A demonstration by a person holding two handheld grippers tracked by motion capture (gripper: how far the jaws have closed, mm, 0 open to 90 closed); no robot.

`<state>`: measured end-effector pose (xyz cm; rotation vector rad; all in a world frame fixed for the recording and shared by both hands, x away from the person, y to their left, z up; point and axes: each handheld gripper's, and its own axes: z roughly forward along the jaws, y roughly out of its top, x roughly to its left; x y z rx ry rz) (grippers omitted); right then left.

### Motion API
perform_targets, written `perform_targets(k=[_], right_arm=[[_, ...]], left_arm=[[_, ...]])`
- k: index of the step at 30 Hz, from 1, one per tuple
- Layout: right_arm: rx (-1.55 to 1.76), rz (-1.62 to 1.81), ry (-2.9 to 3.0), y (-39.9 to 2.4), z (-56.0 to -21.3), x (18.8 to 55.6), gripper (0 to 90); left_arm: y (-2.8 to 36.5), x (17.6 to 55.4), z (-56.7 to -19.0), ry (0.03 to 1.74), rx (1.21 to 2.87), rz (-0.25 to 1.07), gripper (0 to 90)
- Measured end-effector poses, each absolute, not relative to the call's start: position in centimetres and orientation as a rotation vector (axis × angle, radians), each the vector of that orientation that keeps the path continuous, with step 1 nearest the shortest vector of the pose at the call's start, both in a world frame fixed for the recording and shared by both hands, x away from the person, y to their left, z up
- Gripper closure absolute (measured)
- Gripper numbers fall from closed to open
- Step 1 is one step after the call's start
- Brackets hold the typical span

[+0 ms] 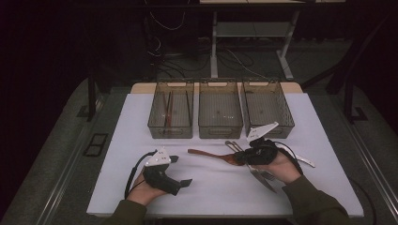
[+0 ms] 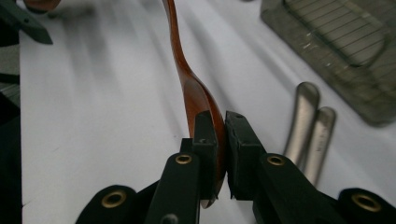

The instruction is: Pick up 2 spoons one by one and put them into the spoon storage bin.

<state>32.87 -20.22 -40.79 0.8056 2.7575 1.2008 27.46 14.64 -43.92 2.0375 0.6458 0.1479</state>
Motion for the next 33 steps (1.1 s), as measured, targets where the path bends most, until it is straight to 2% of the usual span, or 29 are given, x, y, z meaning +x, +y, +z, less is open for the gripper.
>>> perform_targets(k=[18, 33], right_arm=[[0.927, 1.287, 2.549, -22.8, -38.4, 34.8, 83.2], [0.979, 1.274, 2.461, -22.6, -37.3, 36.4, 83.3]], left_arm=[[14.6, 27.5, -44.0, 0.647, 2.040, 0.145, 0.0], [14.5, 27.5, -44.0, 0.649, 2.040, 0.144, 0.0]])
